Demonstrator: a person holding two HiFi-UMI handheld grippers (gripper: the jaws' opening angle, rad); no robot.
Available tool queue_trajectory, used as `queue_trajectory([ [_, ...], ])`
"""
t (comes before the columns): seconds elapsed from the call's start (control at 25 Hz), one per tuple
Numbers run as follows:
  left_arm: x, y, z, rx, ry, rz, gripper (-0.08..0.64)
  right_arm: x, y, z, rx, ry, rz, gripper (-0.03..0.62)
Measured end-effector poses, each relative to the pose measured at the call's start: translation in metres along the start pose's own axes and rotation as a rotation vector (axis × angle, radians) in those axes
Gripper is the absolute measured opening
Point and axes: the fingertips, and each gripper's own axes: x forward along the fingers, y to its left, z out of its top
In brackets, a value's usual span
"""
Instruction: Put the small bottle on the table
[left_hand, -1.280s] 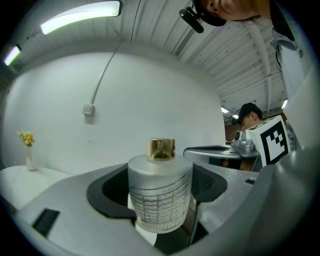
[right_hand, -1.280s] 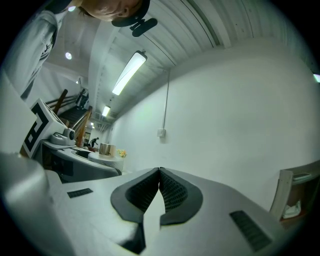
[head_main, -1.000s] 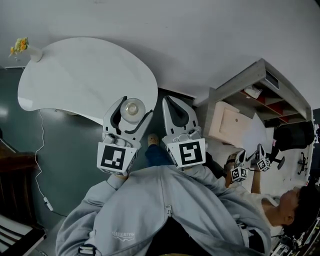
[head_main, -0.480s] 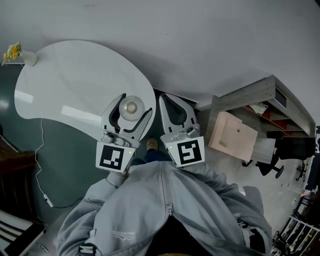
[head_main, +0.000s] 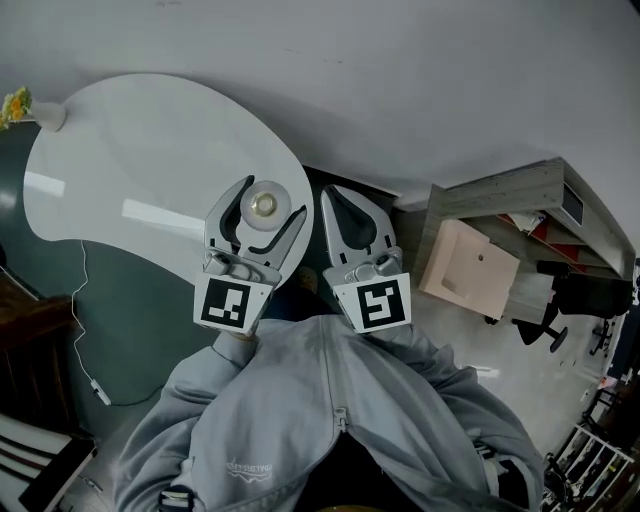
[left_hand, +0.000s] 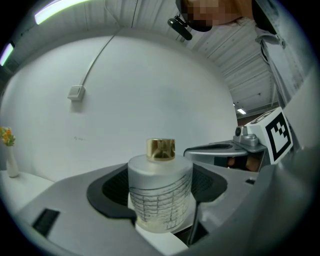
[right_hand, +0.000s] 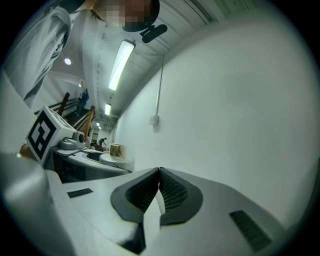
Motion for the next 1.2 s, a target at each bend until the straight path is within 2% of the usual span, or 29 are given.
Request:
queue_trajectory([
  [0.36, 0.022, 0.014, -0.017, 0.040, -0.004, -0.082, 0.336, 0.019, -0.003, -0.020, -0.010, 0.022, -0.015, 0.026],
  [0.52, 0.031, 0.018, -0.037, 0.030, 0.006, -0.112, 0.336, 0.022, -0.003, -0.042, 0.003, 0.054, -0.022, 0.026],
  [0.8, 0.052, 0.025, -0.070, 0.079, 0.035, -0.147, 0.336, 0.033, -0.012, -0.078, -0.023, 0.092, -0.011, 0.026],
  [1.2, 0.069, 0.031, -0.115, 0.021, 0.059, -0.166, 0.336, 0.046, -0.017, -0.127, -0.008, 0.119, -0.002, 0.026],
])
